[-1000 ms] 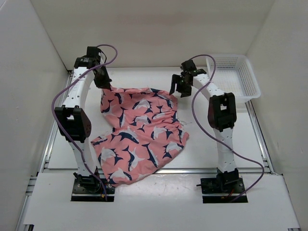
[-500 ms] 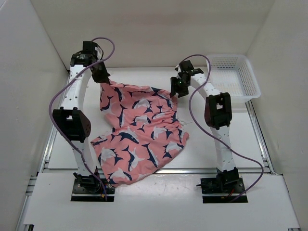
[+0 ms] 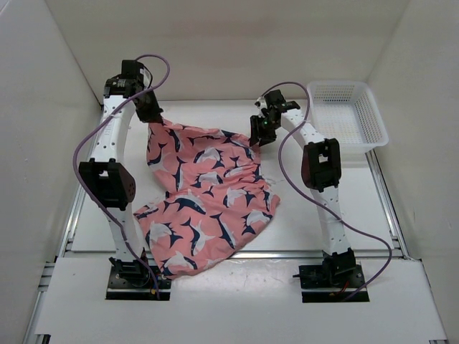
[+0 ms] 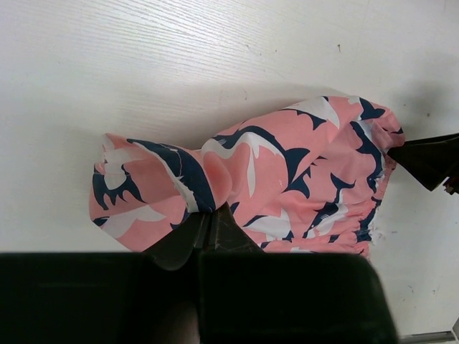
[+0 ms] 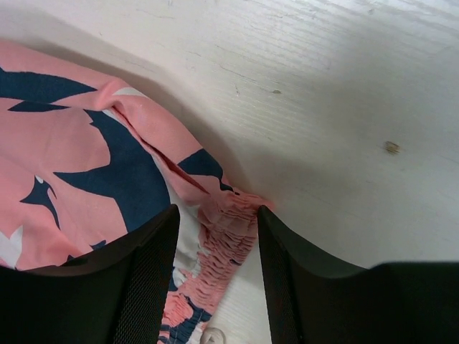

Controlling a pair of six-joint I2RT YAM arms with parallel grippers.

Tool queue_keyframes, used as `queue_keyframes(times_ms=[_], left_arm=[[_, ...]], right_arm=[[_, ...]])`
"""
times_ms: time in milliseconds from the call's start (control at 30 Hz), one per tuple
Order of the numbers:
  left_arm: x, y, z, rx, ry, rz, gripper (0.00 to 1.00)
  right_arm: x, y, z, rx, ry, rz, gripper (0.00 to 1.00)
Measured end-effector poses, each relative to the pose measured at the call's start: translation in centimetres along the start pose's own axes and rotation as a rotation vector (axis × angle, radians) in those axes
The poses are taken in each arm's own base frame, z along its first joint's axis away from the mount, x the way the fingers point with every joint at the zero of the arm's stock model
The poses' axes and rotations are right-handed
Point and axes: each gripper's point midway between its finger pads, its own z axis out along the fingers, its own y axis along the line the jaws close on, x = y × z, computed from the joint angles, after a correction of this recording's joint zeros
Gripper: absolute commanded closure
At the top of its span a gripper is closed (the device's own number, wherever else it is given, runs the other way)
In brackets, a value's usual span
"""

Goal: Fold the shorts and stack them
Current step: Fold the shorts

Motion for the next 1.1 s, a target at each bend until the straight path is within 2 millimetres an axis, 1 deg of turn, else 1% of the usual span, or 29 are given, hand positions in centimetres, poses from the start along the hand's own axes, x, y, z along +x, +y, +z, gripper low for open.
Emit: queue_keyframes(times_ms=[100,233,267,333,367,400,433,600,667,733,800,867,900,967,1100], left_arm=[[0.1,0.1,0.3,-0.002,0.006,-0.001,0.9],[0.1,0.1,0.1,-0.002,0.007,-0.001,0.9],[0.0,0.1,0.1,-0.002,0.006,-0.003,0.9],[0.0,0.2,0.1,-0.001,0.006,-0.005,0.9],[-0.1,0.2,0.1,-0.001,0.006,-0.006,0.9],[0.0,0.2,0.1,0.0,0.006,-0.006,0.9],[0.0,0.2,0.1,0.001,0.006,-0.006,0.9],[-0.2,0.6,0.0,-0.001,0.004,-0.011,0.9],[-0.2,0.6,0.0,0.001,0.005,-0.008,0.9],[-0.2,0.5,0.1,0.006,0.008,-0.008,0.9],[-0.6,0.3,0.3,0.019,0.005,-0.008,0.9],[-1.4,-0.3,1.0,0.043,-0.003,-0.005,0.9],[-1.9,-0.7,1.3,0.056,-0.009,-0.004,0.9],[-3.2,-1.5,2.4,0.087,-0.025,-0.001,0.9],[-5.1,-3.0,4.1,0.162,-0.056,-0.016,0.9]], right_arm=[[0.5,0.1,0.8,-0.012,0.022,0.001,0.51],[0.3,0.2,0.7,-0.011,0.026,-0.004,0.57],[0.4,0.2,0.8,-0.009,0.029,-0.005,0.65],[0.6,0.3,0.9,-0.002,0.036,-0.012,0.75],[0.8,0.3,1.0,0.004,0.041,-0.014,0.9],[0.9,0.3,1.0,0.012,0.044,-0.016,0.97],[1.0,0.3,1.0,0.021,0.048,-0.012,1.0],[1.2,0.0,1.1,0.069,0.042,0.027,1.0],[1.5,-0.3,0.7,0.102,0.03,0.054,1.0],[2.5,-0.8,-0.2,0.144,0.029,0.097,1.0],[3.2,-1.6,-1.4,0.186,0.02,0.145,1.0],[3.3,-2.5,-3.2,0.223,-0.008,0.192,1.0],[3.0,-2.8,-4.1,0.236,-0.027,0.209,1.0],[1.3,-3.5,-6.3,0.253,-0.094,0.238,1.0],[-2.8,-4.2,-10.1,0.272,-0.23,0.258,1.0]])
